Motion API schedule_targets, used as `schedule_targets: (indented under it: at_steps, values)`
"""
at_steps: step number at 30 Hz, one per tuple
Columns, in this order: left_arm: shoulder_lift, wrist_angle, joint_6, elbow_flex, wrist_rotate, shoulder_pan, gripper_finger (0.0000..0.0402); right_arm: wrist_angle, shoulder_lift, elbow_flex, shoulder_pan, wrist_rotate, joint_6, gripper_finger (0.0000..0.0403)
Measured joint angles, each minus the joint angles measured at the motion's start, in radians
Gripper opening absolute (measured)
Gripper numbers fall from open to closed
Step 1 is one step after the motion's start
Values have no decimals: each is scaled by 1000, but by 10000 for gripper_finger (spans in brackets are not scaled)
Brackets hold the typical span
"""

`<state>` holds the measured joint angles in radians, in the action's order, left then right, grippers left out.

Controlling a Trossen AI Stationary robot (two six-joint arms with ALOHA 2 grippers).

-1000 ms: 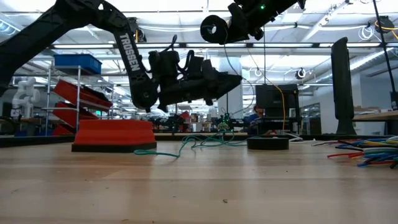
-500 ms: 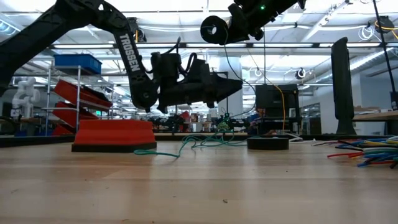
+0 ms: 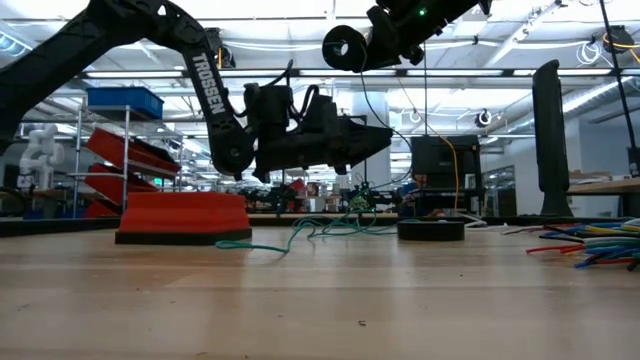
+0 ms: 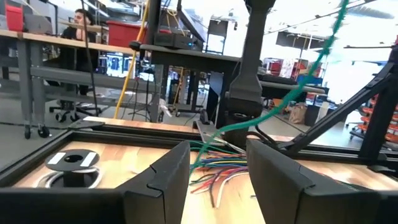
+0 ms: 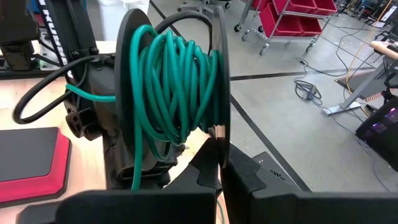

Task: Coiling cords
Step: Coil the green wire cable on the spool

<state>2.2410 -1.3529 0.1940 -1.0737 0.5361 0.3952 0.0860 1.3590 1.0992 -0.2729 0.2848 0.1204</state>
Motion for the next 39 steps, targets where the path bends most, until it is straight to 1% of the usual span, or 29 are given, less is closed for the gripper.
schedule_targets:
  at_steps: [5, 9, 11, 16, 18, 20, 24, 27, 28, 34, 39]
  values:
    - [0, -2, -1, -15, 2, -20, 167, 0, 0, 0, 0, 0, 0, 0]
    - [0, 1, 1, -38, -28, -30, 167, 0, 0, 0, 0, 0, 0, 0]
    - [0, 29, 4, -50, -71, -32, 167, 0, 0, 0, 0, 0, -2, 0]
    - [0, 116, -20, -73, -84, -30, 164, 0, 0, 0, 0, 0, -3, 0]
    - [0, 135, -25, -75, -84, -30, 153, 0, 0, 0, 0, 0, -2, 0]
    - [0, 136, -42, -76, -83, -28, 133, 0, 0, 0, 0, 0, -1, 0]
    - [0, 138, -70, -76, -56, -15, 71, 3, 0, 0, 1, 0, -1, 0]
    - [0, 103, -69, -76, -21, -1, 22, 6, 0, 0, 6, 0, 0, 0]
    - [0, 95, -69, -76, -10, 2, 12, 7, 0, 0, 6, 0, 1, 0]
    - [0, 73, -50, -76, -1, 11, 7, 14, 0, 0, 6, 0, 3, 0]
    - [0, 151, -42, -76, -1, 32, 3, 41, 0, 0, 6, 0, 2, 0]
